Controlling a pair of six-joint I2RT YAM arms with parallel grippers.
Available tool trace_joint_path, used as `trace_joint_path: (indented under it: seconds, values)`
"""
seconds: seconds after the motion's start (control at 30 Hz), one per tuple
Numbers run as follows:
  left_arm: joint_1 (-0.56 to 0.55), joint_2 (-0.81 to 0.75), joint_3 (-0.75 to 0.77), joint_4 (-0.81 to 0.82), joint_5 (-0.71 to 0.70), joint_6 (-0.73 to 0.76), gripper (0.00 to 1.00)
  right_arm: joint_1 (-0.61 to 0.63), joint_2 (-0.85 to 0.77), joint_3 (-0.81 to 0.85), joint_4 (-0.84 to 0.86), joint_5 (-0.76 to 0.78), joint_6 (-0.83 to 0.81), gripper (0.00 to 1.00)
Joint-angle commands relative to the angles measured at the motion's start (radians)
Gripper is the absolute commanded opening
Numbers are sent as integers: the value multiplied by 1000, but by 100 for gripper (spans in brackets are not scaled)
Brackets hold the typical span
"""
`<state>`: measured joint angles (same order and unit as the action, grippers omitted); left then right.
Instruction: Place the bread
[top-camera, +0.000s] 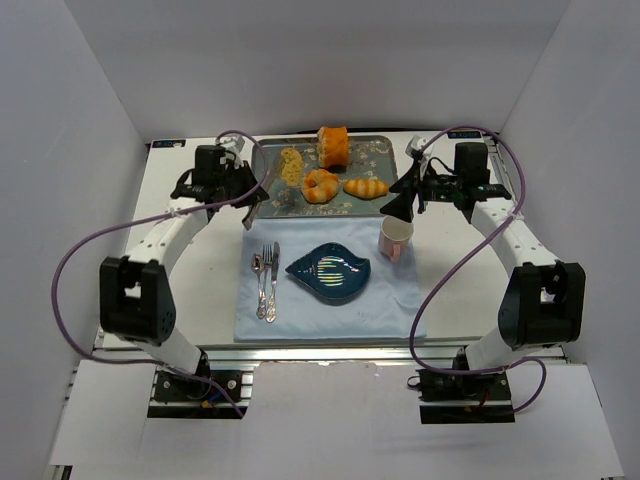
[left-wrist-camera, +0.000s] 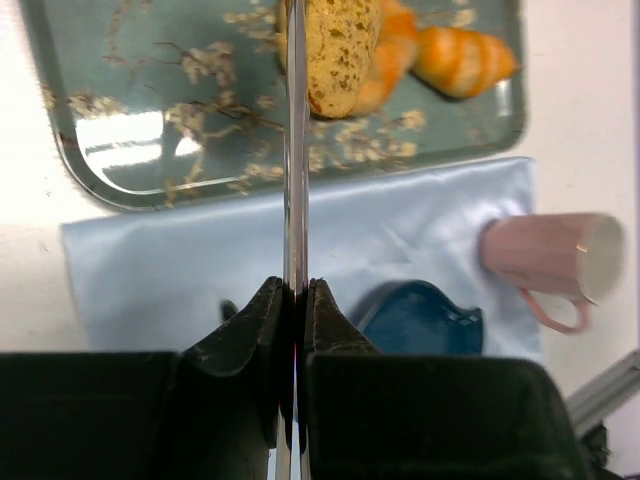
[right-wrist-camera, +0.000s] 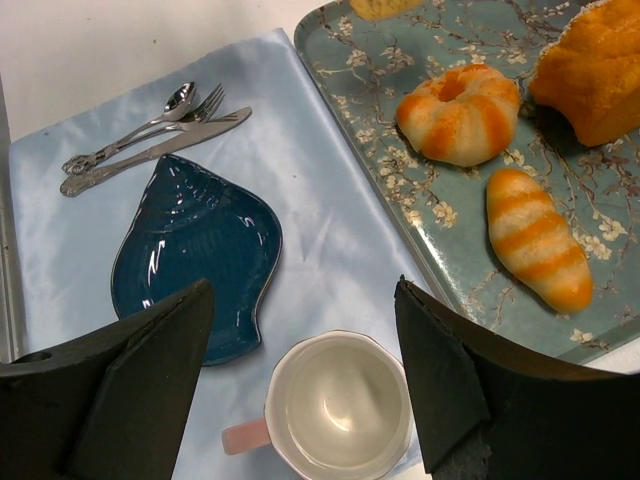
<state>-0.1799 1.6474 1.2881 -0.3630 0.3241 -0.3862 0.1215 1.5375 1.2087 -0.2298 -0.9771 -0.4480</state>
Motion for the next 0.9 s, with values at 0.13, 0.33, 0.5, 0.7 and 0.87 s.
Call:
trace_joint_path:
  seconds: [0.13,0.33,0.5,0.7,0.87]
  values:
    - [-53,-259,-176,33,135,-71,0,-10,-31,0,-12,-31,-23,78]
    - [-229,-345,-262,-100,122,-111,0,-8,-13,26,-36,-31,-35,78]
    - [-319,-370,-270,-211,99,-117,8,-8,-8,29,-40,-32,-34,78]
    - [-387,-328,-250,-323,89,-77,32,-10,-16,20,-40,-28,-34,78]
    - [-420,-297,-233,-341,89,-65,41,-11,-28,3,-40,-20,-38,78]
